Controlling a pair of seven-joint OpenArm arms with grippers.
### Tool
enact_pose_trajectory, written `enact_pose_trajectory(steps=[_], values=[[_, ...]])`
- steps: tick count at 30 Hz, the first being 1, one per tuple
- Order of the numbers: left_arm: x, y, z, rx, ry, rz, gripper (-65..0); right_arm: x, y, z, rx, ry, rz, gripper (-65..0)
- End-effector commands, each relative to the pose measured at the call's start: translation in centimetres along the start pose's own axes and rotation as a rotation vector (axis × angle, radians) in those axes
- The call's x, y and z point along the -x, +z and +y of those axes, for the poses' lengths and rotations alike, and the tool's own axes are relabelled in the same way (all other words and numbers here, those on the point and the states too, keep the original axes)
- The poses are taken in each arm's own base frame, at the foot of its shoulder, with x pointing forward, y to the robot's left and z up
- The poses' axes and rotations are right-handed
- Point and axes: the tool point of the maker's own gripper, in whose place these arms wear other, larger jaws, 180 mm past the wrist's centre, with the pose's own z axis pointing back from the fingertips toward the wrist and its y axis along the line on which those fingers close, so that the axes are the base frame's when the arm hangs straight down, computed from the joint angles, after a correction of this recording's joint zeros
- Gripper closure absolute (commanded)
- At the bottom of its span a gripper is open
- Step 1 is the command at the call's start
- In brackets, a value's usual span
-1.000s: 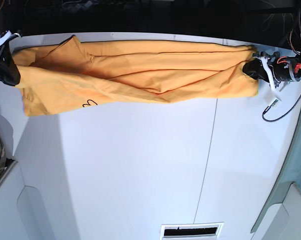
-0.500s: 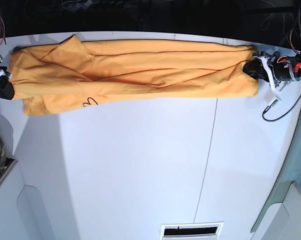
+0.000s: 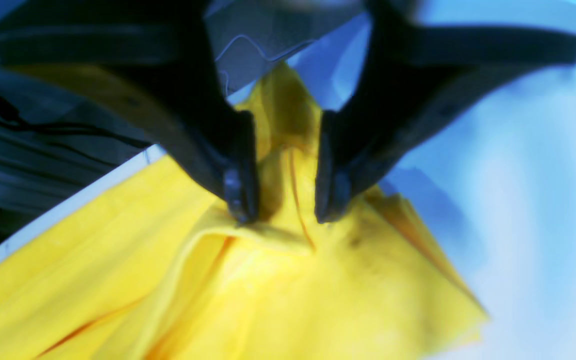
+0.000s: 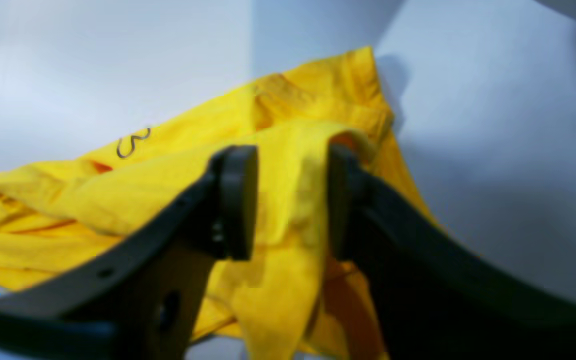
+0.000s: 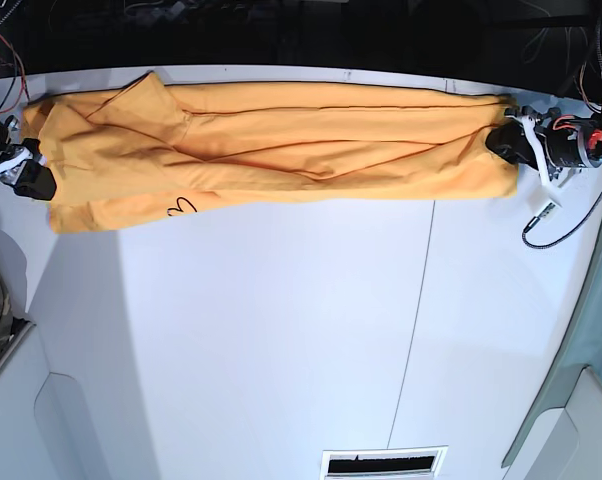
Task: Layout the t-shirt on the table in an organized manner, then fold the t-shirt properly
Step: 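Fold the hem corner back onto the strip with the right gripper, then regrasp the strip ends with both grippers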
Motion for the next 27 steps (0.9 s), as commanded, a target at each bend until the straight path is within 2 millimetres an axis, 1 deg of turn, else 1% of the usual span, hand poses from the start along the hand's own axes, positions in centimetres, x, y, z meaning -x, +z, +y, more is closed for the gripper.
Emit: enact_pose_trajectory(steps=[1, 4, 7, 8, 9, 10, 11, 13, 15, 17, 20, 22, 24, 27], values=[[-1.9, 1.3, 0.5, -0.008, -0.026, -0.051, -26.5, -1.6, 0.7, -0.4, 0.009, 0.019, -0.043, -24.2], [-3.6, 2.3, -0.1, 0.001, -0.073, -0.083, -26.9, -3.0, 1.6, -0.8, 0.014, 0.004, -0.095, -24.2], [-5.0, 3.4, -0.6, 0.002, -0.122, -0.106, -26.9, -4.9, 3.1, 0.0, -0.013, -0.004, -0.160, -23.1], [-5.3, 3.7, -0.7, 0.001, -0.136, -0.113, -26.9, -5.5, 3.5, 0.4, -0.021, 0.005, -0.184, -20.4], [-5.6, 4.0, -0.8, 0.000, -0.148, -0.118, -26.9, -6.0, 3.9, 1.1, -0.033, 0.019, -0.203, -14.9], [-5.8, 4.1, -0.9, -0.001, -0.156, -0.120, -26.9, -6.3, 4.1, 1.8, -0.042, 0.036, -0.213, -6.7], [-5.9, 4.2, -0.9, -0.002, -0.161, -0.123, -26.9, -6.5, 4.1, 2.4, -0.051, 0.050, -0.214, 0.0], [-6.0, 4.2, -1.0, -0.001, -0.161, -0.128, -26.9, -6.2, 3.6, 3.4, -0.074, 0.060, -0.206, 0.0], [-6.5, 4.2, -1.0, -0.003, -0.156, -0.156, -27.0, -5.0, 2.4, 4.4, -0.101, 0.070, -0.165, 0.0], [-6.9, 4.2, -0.6, -0.020, -0.134, -0.187, -27.6, -3.1, 0.6, 5.3, -0.113, 0.086, -0.104, 0.0], [-7.0, 4.1, 0.4, -0.047, -0.052, -0.226, -33.8, 0.7, -2.1, 6.1, -0.112, 0.141, 0.020, 0.0], [-6.6, 3.9, 1.1, -0.054, 0.005, -0.243, -35.4, 3.2, -3.6, 6.2, -0.102, 0.176, 0.090, 0.0], [-6.0, 3.5, 1.8, -0.061, 0.059, -0.256, -35.6, 5.2, -4.6, 5.8, -0.084, 0.186, 0.130, 0.0], [-5.0, 3.0, 2.8, -0.077, 0.130, -0.265, -35.6, 6.7, -5.4, 5.6, -0.091, 0.163, 0.158, 0.0]])
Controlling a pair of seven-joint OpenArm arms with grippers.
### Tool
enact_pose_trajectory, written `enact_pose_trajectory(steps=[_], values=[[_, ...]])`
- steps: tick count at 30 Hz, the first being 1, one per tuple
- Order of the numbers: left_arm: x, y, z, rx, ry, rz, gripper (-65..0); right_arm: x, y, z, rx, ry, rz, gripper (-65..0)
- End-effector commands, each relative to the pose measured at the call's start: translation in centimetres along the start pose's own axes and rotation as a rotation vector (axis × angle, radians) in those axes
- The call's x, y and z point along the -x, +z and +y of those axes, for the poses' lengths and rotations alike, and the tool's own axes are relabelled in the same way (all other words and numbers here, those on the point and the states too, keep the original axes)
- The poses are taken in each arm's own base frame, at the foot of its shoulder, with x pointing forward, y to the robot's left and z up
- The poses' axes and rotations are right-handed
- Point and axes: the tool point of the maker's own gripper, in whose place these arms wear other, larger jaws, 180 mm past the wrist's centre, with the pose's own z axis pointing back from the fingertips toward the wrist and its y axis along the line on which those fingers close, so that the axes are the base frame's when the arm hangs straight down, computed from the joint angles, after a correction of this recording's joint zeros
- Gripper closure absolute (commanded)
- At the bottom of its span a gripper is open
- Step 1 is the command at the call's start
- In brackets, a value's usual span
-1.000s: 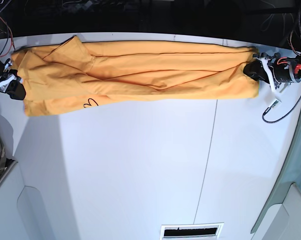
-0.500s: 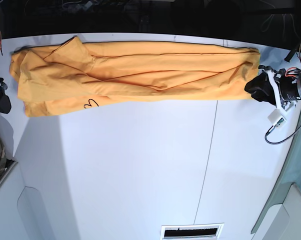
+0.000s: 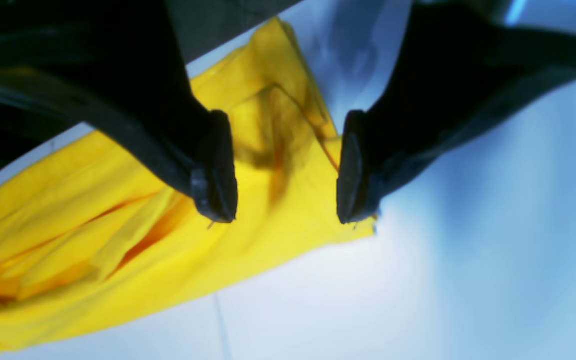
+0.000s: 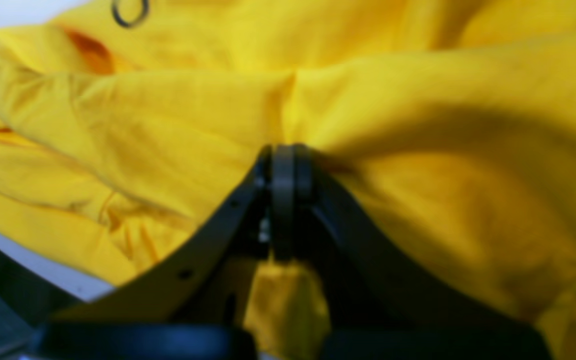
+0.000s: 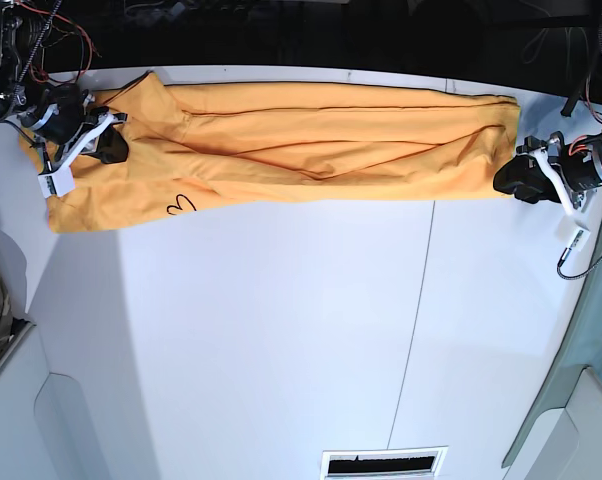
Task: Layout the t-shirt on the table in an organized manner, then fold the t-shirt properly
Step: 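Regrasp the strip ends with both grippers, then fold the strip end with the left gripper toward the right gripper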
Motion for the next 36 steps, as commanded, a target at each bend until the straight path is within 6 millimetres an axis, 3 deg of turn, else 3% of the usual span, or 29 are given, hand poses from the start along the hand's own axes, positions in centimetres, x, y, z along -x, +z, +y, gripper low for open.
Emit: enact_pose_trajectory(steps=[1, 6, 8, 15, 24, 30, 36], values=[[-1.4, 0.8, 1.1, -0.033, 0.001, -0.046, -35.6, -1.2, 0.3, -0.3, 0.000, 0.016, -0.026, 0.0], [-1.3, 1.8, 3.2, -0.117, 0.042, -0.063, -36.1, -1.4, 0.4, 0.0, -0.017, -0.001, -0.036, 0.0], [-0.9, 1.9, 3.6, -0.125, 0.053, -0.057, -39.4, -1.4, 0.3, 0.0, -0.017, -0.001, -0.037, 0.0], [1.1, 1.8, 3.0, -0.084, 0.116, -0.027, -42.1, -1.4, 0.3, 0.0, -0.017, -0.001, -0.034, 0.0], [5.5, 0.5, 2.8, -0.088, 0.190, 0.042, -42.1, -1.4, 0.4, 0.1, -0.022, -0.006, -0.038, 0.0], [6.1, -1.1, -0.7, 0.043, 0.195, 0.033, -42.1, -1.6, 0.4, 0.4, -0.039, -0.025, -0.044, 0.0], [6.5, -2.1, -2.4, 0.083, 0.226, 0.030, -39.6, -1.4, 0.4, 0.4, -0.040, -0.025, -0.035, 0.0]])
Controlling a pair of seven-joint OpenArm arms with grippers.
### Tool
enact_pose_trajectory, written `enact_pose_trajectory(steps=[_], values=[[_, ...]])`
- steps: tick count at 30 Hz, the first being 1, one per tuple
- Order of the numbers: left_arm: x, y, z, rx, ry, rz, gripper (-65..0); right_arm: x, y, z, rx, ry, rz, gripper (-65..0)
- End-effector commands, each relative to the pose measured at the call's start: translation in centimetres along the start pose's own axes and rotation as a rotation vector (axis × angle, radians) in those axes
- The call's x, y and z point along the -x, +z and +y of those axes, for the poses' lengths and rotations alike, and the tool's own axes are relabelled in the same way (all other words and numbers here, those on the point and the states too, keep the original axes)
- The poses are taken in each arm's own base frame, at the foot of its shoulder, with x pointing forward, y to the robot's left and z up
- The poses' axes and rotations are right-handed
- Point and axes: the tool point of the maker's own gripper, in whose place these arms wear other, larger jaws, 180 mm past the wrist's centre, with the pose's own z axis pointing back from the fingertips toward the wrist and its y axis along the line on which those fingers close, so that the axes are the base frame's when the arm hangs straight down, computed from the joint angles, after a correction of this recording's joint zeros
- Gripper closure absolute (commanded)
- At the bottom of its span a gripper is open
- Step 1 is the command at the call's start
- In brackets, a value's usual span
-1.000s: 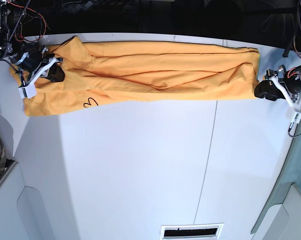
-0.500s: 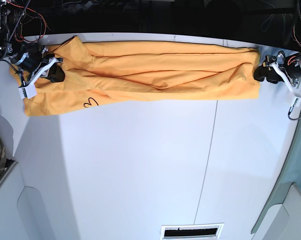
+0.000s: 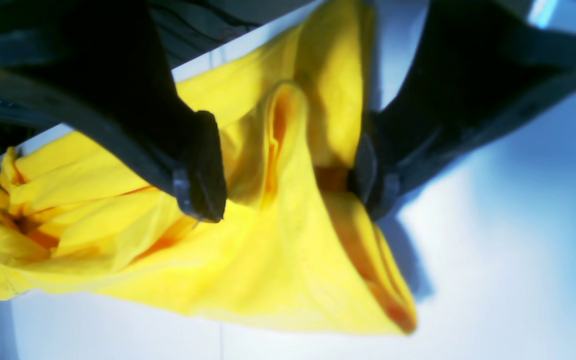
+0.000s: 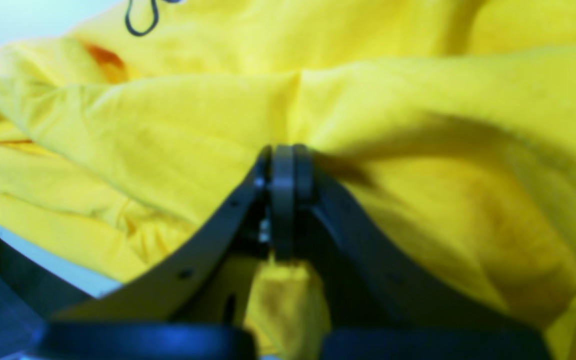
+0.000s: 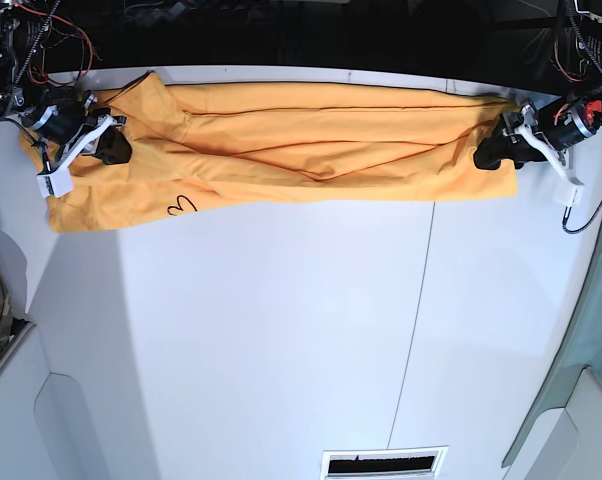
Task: Layout the t-shirt on the table in an organized manner, then fold the t-shirt properly
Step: 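Fold the strip end with the left gripper toward the right gripper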
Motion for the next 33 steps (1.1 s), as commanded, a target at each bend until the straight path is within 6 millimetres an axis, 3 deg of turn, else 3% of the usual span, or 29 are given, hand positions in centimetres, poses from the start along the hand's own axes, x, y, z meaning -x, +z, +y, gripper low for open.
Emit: enact_pose_trajectory(steps=[1, 4, 8, 13, 20, 24, 29, 33], values=[[0.9, 0.2, 0.4, -0.016, -0.019, 0.059, -33.4, -1.2, 0.4, -0.1, -0.008, 0.011, -0.031, 0.0], [0.9, 0.2, 0.4, -0.016, -0.019, 0.059, -0.9, -1.2, 0.4, 0.0, -0.009, 0.010, -0.032, 0.0], [-0.7, 0.7, 0.9, -0.028, -0.036, 0.026, 0.0, -1.2, 0.4, 0.0, -0.008, 0.010, -0.031, 0.0], [-5.3, 3.4, 1.5, -0.075, -0.163, -0.031, 0.0, -1.2, 0.4, -0.1, -0.006, 0.012, -0.029, 0.0], [-7.9, 5.1, -0.9, -0.074, -0.325, -0.014, 0.0, -1.2, 0.4, -0.1, -0.007, 0.011, -0.029, 0.0], [-9.0, 5.4, -3.6, -0.012, -0.356, -0.039, 0.0, -1.1, 0.4, -0.1, -0.006, 0.012, -0.025, 0.0], [-10.7, 5.3, -9.4, 0.091, -0.413, -0.132, 0.0, -1.0, 0.4, -0.1, -0.006, 0.012, -0.023, 0.0], [-9.1, 2.9, -13.8, 0.189, -0.436, -0.124, 0.0, -1.1, 0.4, -0.1, -0.007, 0.012, -0.024, 0.0]])
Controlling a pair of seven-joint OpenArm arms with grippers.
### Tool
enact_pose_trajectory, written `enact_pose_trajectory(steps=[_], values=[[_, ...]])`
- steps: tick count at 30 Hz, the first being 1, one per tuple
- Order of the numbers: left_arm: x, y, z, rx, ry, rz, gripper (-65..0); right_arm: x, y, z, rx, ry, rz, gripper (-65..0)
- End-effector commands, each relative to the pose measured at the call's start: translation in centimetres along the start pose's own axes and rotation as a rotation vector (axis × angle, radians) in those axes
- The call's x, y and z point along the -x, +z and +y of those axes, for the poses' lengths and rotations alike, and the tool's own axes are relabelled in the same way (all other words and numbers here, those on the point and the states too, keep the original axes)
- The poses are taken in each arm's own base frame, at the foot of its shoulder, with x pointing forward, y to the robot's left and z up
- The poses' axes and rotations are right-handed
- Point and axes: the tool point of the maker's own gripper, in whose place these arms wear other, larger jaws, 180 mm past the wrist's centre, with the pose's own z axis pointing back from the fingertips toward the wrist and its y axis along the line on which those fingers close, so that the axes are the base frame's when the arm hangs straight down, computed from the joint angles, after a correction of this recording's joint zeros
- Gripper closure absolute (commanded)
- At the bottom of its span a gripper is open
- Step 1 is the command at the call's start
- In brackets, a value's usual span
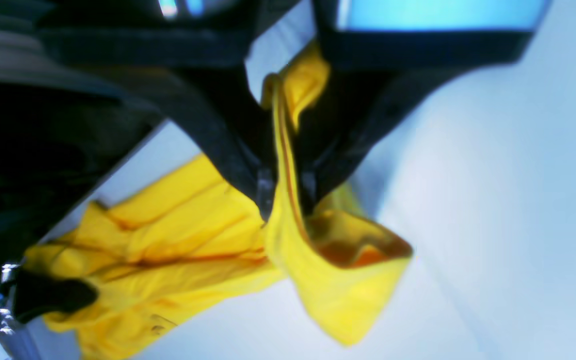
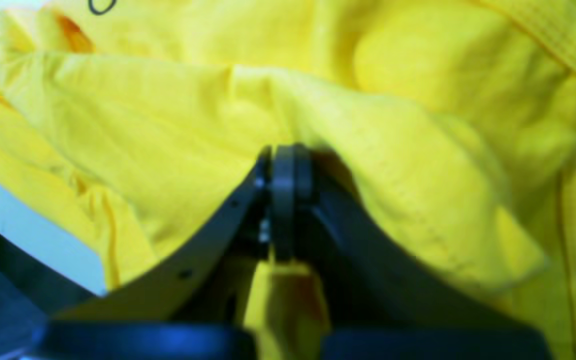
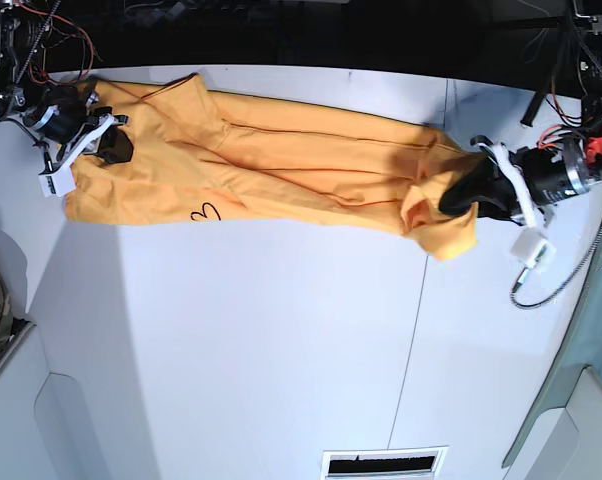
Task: Layout the t-shirt on the table in an organized manner, then fold the t-shirt properly
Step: 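Fold the strip end with the left gripper toward the right gripper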
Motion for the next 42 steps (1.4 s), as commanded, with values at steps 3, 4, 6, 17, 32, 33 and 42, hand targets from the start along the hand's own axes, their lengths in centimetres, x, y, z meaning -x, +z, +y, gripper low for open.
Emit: enact_pose_trajectory(steps=[3, 4, 6, 17, 32, 33, 42], values=[[-0.5, -2.8, -3.0, 0.061, -0.037, -0.023, 0.0, -1.2, 0.4, -0.2, -0.002, 0.014, -0.029, 0.0], [-0.6, -3.8, -3.9, 0.068, -0.041, -0.022, 0.0, -1.2, 0.4, -0.2, -0.003, 0.014, -0.030, 0.0], [-1.1, -5.8, -5.3, 0.074, -0.065, -0.028, 0.0, -1.2, 0.4, -0.2, -0.003, 0.013, -0.030, 0.0], [0.3, -15.2, -12.4, 0.257, -0.031, 0.058, -35.8, -1.2, 0.4, -0.2, -0.004, 0.013, -0.032, 0.0], [0.8, -16.4, -17.6, 0.373, -0.094, 0.069, -35.8, -7.9, 7.2, -5.1, 0.155, -0.002, -0.255, -27.0], [0.8, -16.4, -17.5, 0.370, -0.092, 0.068, -35.7, -8.0, 7.5, -5.6, 0.167, -0.003, -0.261, -27.0], [-0.5, -15.8, -17.9, 0.377, -0.124, 0.029, -35.7, -5.3, 7.2, -10.0, 0.246, -0.083, -0.211, -44.7]])
